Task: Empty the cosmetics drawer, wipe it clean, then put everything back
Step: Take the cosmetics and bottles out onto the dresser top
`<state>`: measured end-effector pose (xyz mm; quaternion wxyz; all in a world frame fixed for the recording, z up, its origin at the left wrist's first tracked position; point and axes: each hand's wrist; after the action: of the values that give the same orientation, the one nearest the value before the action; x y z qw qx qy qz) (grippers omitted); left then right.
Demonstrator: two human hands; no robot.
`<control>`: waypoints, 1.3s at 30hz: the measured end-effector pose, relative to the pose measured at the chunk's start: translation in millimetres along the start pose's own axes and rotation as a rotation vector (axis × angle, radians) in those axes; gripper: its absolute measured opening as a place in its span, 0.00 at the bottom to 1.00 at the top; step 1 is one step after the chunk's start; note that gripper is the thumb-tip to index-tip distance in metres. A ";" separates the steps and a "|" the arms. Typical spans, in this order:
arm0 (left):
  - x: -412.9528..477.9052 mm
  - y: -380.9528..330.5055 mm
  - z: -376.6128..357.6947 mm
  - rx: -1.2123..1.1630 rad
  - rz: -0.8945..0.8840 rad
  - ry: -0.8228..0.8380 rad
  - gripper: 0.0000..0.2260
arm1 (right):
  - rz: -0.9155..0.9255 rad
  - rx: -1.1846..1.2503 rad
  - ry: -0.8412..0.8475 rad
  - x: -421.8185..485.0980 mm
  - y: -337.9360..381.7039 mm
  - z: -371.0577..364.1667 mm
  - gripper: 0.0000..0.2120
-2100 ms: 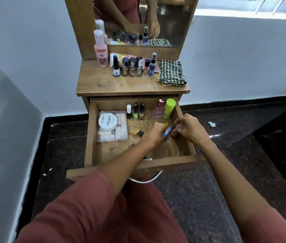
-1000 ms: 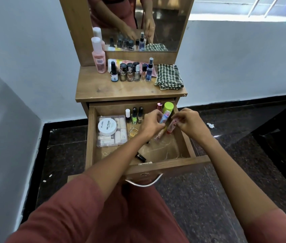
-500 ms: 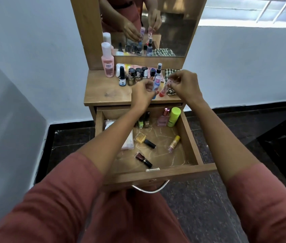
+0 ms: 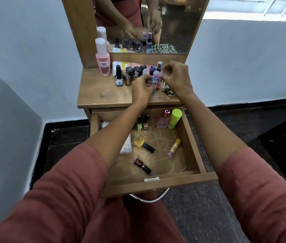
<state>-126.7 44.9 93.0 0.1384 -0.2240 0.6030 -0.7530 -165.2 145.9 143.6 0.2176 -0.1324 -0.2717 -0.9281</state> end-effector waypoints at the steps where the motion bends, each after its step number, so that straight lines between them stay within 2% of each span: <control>1: 0.9 0.7 -0.5 -0.004 0.001 0.002 0.08 | 0.003 0.000 -0.002 0.2 -0.5 -0.7 0.09; 16: -5.6 5.9 10.9 -0.005 0.012 -0.003 0.10 | 0.026 -0.006 0.010 -10.8 -4.9 2.7 0.14; 20: -17.6 2.8 19.9 -0.013 -0.004 0.005 0.10 | 0.009 -0.007 0.006 -25.1 -8.2 9.5 0.12; 27: -63.2 5.9 30.3 0.026 -0.121 0.050 0.10 | 0.008 -0.045 0.122 -70.6 -18.8 11.2 0.09; 31: -94.9 19.0 32.3 0.090 -0.090 0.237 0.10 | -0.013 -0.122 0.262 -100.5 -34.5 2.6 0.10; 35: -121.9 42.9 32.4 0.241 0.024 0.605 0.10 | -0.041 -0.306 0.478 -126.0 -55.3 -7.7 0.13; 39: -137.0 59.9 38.7 0.455 0.098 0.978 0.10 | 0.016 -0.439 0.675 -145.9 -62.2 -10.6 0.13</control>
<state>7.1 63.7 18.2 -0.0786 0.2165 0.4287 -0.8736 -69.2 235.5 54.0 0.2685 0.1341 0.0209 -0.9537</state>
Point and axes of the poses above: each hand's wrist, its own x-axis towards the middle knuckle, its own z-axis out of the back of the hand, y = z × x, and after that the axes turned 9 degrees about -x, right-handed
